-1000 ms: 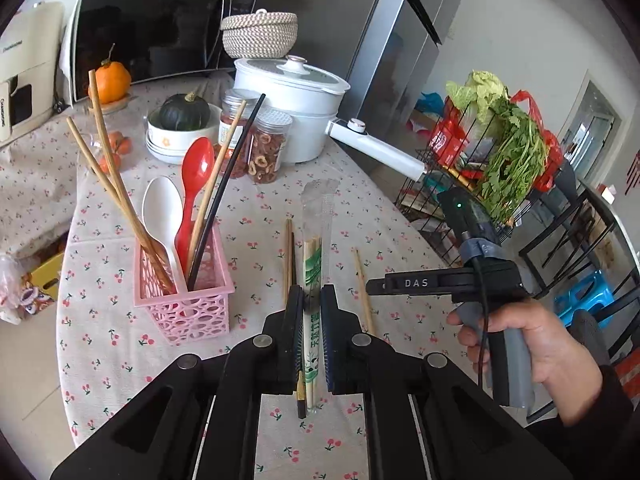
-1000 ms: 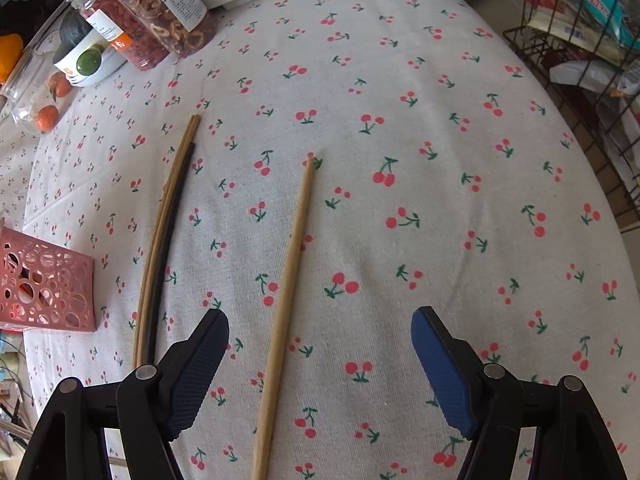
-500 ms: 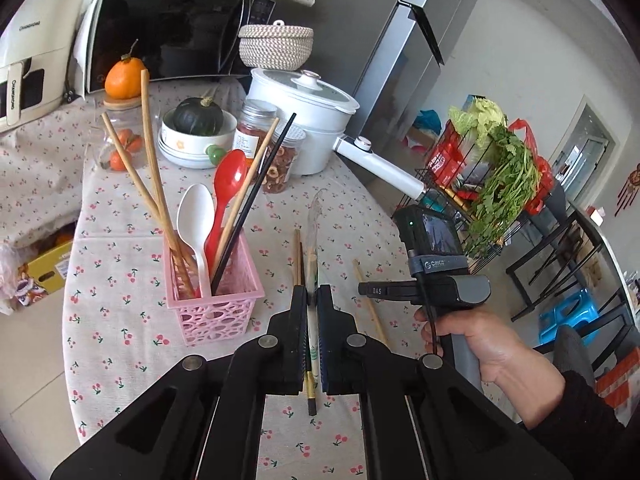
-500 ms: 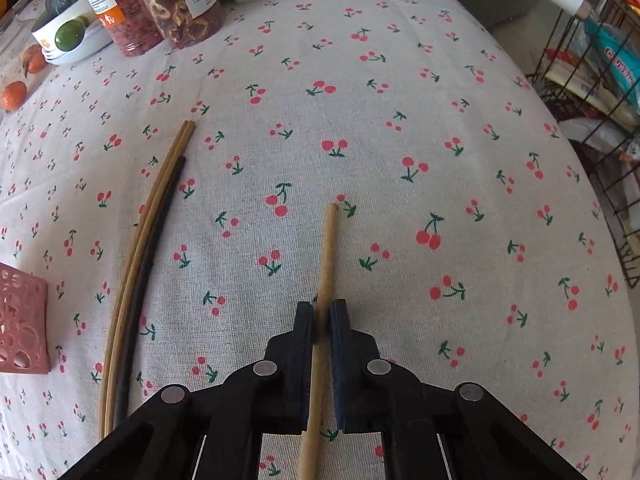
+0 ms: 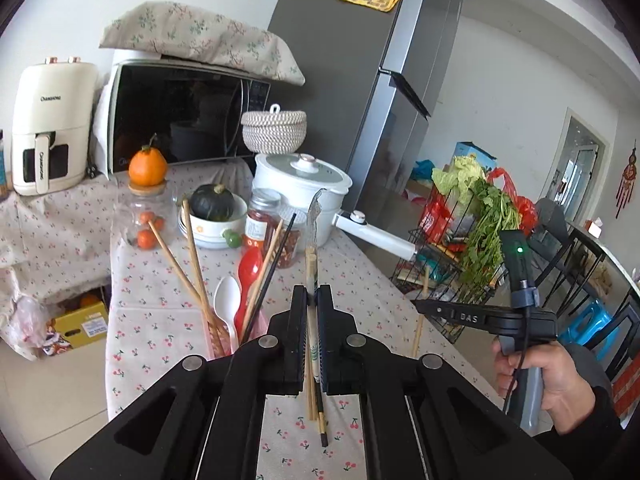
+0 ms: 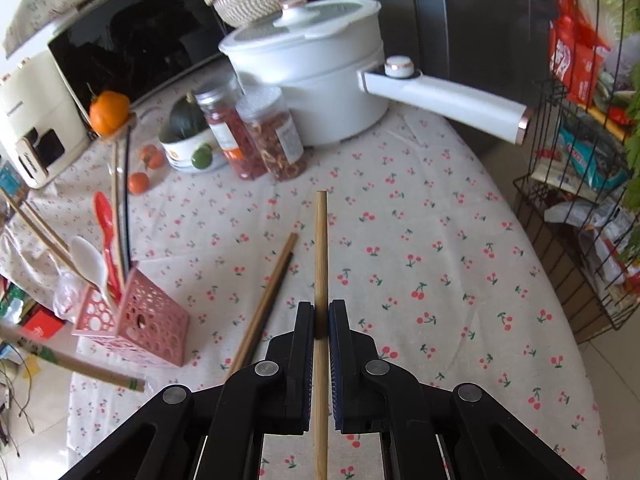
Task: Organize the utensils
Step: 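Drop the wrapped chopsticks into the holder with the left tool while the right tool carries its chopstick, then lower the wooden chopstick into the pink holder and open the right tool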
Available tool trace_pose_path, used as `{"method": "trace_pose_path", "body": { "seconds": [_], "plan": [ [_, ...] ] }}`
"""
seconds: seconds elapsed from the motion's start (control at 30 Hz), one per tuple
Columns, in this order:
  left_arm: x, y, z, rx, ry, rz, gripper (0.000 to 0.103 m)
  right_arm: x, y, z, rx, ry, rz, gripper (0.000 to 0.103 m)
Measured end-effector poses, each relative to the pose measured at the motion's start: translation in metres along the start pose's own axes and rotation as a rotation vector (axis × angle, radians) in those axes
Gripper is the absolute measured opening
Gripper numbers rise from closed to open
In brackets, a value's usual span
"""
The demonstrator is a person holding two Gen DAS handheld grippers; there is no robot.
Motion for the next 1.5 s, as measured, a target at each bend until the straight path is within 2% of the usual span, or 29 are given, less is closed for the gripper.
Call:
{"method": "trace_pose_path", "body": {
  "seconds": [0.2, 0.33, 0.63, 0.93, 1.0, 1.07, 1.13, 1.27, 1.5],
  "plan": [
    [0.015, -0.020, -0.015, 0.120, 0.074, -0.003, 0.005, 0.004, -0.013, -0.047, 0.105, 0.112, -0.012, 0.005],
    [0.019, -0.035, -0.013, 0.198, 0.090, -0.003, 0.004, 0.007, -0.024, -0.063, 0.145, 0.166, -0.029, 0.005],
    [-0.004, -0.060, 0.047, 0.248, -0.094, -0.006, 0.005, 0.009, -0.039, -0.062, 0.201, 0.164, -0.025, 0.005],
    [-0.019, -0.073, 0.091, 0.182, -0.201, -0.073, 0.007, 0.010, -0.055, -0.058, 0.247, 0.161, -0.016, 0.005],
    [-0.023, -0.075, 0.092, 0.178, -0.220, -0.101, 0.013, 0.010, -0.061, -0.060, 0.256, 0.172, -0.024, 0.005],
    [-0.025, -0.077, 0.090, 0.180, -0.228, -0.128, 0.041, 0.010, -0.069, -0.062, 0.264, 0.190, -0.038, 0.005],
    [-0.026, -0.079, 0.082, 0.183, -0.219, -0.153, 0.056, 0.009, -0.077, -0.065, 0.272, 0.212, -0.053, 0.005],
    [-0.031, -0.080, 0.068, 0.176, -0.237, -0.184, 0.065, 0.012, -0.092, -0.070, 0.300, 0.257, -0.058, 0.005],
    [-0.046, -0.089, 0.048, 0.158, -0.280, -0.217, 0.069, 0.022, -0.117, -0.072, 0.352, 0.352, -0.036, 0.005]
  ]
}}
Point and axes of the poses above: each gripper's, at about its wrist camera, not at the fingertips, and z roughly the way its jaws point, y to its right, x to its top, the point moved 1 cm from there along z, roughly the way its jaws point, and after that the axes turned 8 degrees about z, right-handed, at the moved point
